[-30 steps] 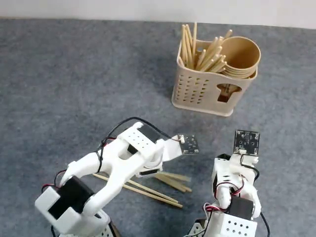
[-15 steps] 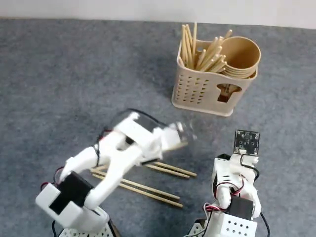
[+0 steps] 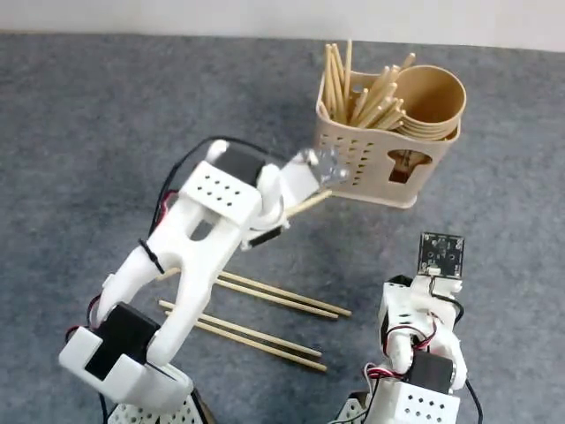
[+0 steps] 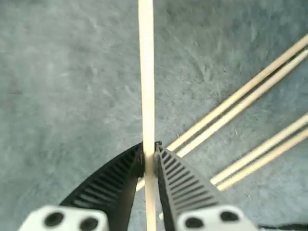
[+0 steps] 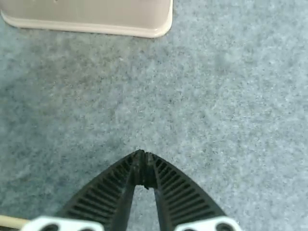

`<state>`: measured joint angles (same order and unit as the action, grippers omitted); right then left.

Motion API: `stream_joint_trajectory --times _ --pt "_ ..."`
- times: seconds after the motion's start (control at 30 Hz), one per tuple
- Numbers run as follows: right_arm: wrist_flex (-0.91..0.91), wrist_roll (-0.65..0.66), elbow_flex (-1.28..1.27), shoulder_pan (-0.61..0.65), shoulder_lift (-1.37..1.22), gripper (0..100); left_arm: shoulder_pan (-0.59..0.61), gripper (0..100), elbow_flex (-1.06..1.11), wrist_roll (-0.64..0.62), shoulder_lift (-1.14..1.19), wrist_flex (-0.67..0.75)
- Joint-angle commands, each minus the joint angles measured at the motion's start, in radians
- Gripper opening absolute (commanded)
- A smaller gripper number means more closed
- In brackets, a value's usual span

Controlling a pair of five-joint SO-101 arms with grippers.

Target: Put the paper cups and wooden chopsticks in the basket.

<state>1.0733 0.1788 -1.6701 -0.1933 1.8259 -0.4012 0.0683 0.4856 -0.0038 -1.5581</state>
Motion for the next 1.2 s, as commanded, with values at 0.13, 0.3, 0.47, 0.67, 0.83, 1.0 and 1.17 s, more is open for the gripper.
stream_joint_trajectory --times 0.13,0.3,0.47,0.67,0.83,1.0,1.17 --pt "-0.022 -0.002 -0.119 -0.012 0.013 0.5 0.005 1 -0.380 -0.044 -0.010 -0.189" --pt "-0.022 -0.002 -0.119 -0.012 0.013 0.5 -0.004 1 -0.509 -0.046 -0.010 -0.190" --pt "-0.022 -0.002 -0.119 -0.012 0.013 0.5 -0.028 1 -0.723 -0.144 -0.005 -0.189" --pt "-0.022 -0.002 -0.119 -0.012 0.013 0.5 -0.096 1 -0.932 -0.339 0.002 -0.118" --pt "-0.022 -0.002 -0.119 -0.012 0.013 0.5 -0.099 1 -0.978 -0.459 0.002 0.091" --pt "-0.022 -0.002 -0.119 -0.012 0.013 0.5 -0.099 1 -0.977 -0.554 0.004 0.295" --pt "-0.022 -0.002 -0.119 -0.012 0.013 0.5 -0.099 1 -0.960 -0.638 0.012 0.489"
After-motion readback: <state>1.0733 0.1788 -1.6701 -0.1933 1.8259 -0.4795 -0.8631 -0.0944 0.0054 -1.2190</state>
